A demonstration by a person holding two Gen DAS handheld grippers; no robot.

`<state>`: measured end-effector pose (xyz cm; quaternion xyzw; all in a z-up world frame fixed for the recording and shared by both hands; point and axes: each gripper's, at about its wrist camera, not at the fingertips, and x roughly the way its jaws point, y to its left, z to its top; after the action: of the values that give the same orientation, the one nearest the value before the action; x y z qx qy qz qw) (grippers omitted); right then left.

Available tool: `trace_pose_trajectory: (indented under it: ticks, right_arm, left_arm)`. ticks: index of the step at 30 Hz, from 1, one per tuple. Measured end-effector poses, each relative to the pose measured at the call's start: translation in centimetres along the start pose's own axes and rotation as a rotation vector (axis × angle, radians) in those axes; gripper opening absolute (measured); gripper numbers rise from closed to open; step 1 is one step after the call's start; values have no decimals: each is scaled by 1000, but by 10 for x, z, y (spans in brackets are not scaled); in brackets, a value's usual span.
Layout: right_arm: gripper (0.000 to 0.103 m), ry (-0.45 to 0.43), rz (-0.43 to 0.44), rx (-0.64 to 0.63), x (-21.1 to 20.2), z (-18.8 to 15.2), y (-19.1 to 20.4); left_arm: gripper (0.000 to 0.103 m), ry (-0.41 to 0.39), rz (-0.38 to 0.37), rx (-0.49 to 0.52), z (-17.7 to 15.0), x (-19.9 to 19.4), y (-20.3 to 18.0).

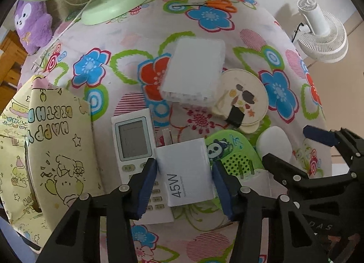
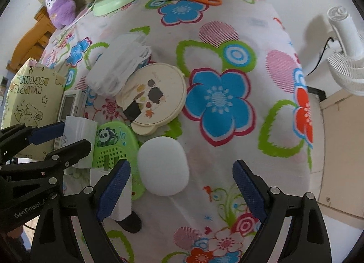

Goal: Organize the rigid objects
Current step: 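Close left tool on the white charger while right tool closes on the white ball, then lift the charger with the left tool while right tool lifts the white ball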

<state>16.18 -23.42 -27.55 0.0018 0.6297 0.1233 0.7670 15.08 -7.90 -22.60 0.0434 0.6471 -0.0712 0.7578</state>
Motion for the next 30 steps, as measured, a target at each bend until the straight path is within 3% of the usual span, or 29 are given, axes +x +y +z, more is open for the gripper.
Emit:
trace_pose_trajectory:
  ticks: [3, 5, 8, 13, 15, 30]
  right_arm:
    - [85, 24, -53, -26, 10, -1, 4]
    - [68, -8, -58, -67, 7, 0, 12]
    - [50, -20, -22, -55, 6, 2, 14]
    - [50, -20, -34, -45, 7, 4, 17]
    - [50, -22, -38, -45, 7, 3, 17]
    - [50, -33, -43, 42, -14, -8, -3]
  left_arm:
    - [57, 3, -17, 4, -1, 0, 2]
    - [57, 0, -7, 10, -2, 1, 0]
    - [60, -5, -4, 14, -3, 1, 0]
    - [60, -8, -1, 8, -2, 3, -7]
    - [51, -21, 19, 15, -2, 2, -12]
    - [50, -40, -34, 19, 2, -8, -28]
